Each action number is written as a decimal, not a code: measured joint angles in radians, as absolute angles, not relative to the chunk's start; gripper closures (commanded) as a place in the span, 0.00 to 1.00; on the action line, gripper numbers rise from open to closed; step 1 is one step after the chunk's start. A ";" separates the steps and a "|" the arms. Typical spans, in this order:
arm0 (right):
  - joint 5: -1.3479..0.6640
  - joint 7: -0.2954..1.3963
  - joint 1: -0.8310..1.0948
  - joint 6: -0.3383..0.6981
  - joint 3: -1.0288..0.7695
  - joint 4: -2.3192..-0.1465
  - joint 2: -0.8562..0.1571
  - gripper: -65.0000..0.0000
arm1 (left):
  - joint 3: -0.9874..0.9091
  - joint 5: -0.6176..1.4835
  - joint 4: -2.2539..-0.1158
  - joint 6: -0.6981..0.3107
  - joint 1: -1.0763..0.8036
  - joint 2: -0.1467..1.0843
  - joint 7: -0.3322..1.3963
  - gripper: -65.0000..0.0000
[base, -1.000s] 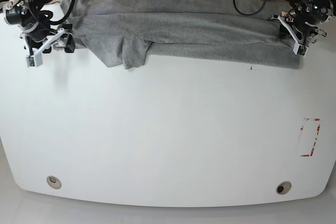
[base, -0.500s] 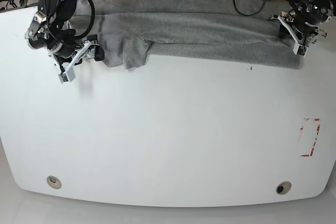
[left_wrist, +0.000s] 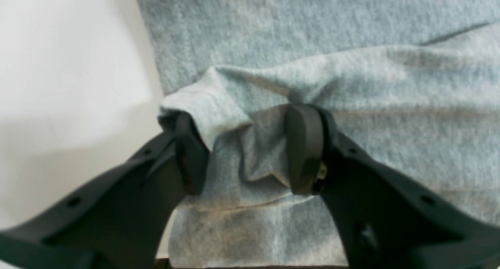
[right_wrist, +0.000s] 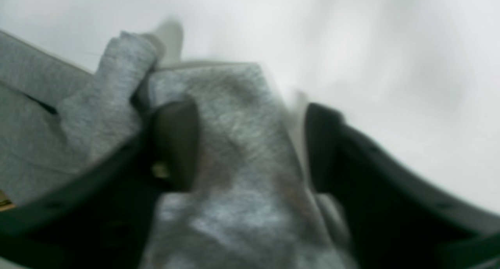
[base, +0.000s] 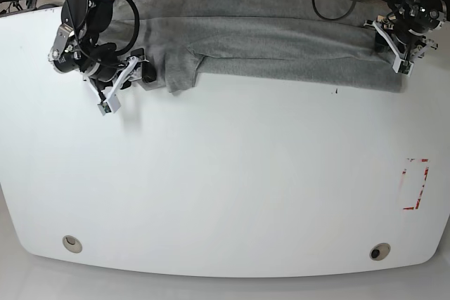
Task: Fold the T-shirt properly
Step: 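Move the right gripper to the hanging sleeve and grasp it, then pull the sleeve with the right gripper and tuck it onto the fold, then grasp the folded shirt end with the left gripper, then fold the shirt end with the left gripper toward the right gripper, then grasp both ends of the shortened strip with both grippers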
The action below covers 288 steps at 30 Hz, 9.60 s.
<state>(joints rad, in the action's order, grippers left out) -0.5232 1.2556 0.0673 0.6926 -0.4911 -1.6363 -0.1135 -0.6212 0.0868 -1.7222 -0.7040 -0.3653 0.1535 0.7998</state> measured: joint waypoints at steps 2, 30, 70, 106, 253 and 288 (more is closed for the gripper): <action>-0.527 1.249 0.067 0.693 -0.489 -1.619 -0.113 0.88 | -0.621 0.087 -1.722 -0.704 -0.365 0.154 0.799 0.55; -0.529 1.313 0.313 0.693 -0.591 -1.981 -0.070 0.99 | -0.620 0.082 -1.722 -0.704 -0.365 0.154 0.799 0.55; -0.750 1.304 0.565 0.693 -0.706 -1.982 -0.101 0.40 | -0.625 0.020 -1.656 -0.697 -0.302 0.162 0.770 0.55; -0.493 1.078 0.136 0.734 -0.695 -1.518 -0.185 0.48 | -0.621 -0.004 -1.646 -0.709 -0.200 0.129 0.825 0.54; -0.432 1.100 0.074 0.707 -0.710 -1.483 -0.219 0.48 | 0.059 0.480 -1.971 -0.682 -0.048 0.046 1.424 0.69; -0.669 1.402 0.010 0.697 -1.006 -1.563 -0.319 0.00 | 0.057 0.404 -1.785 -0.691 -0.169 0.117 1.202 0.76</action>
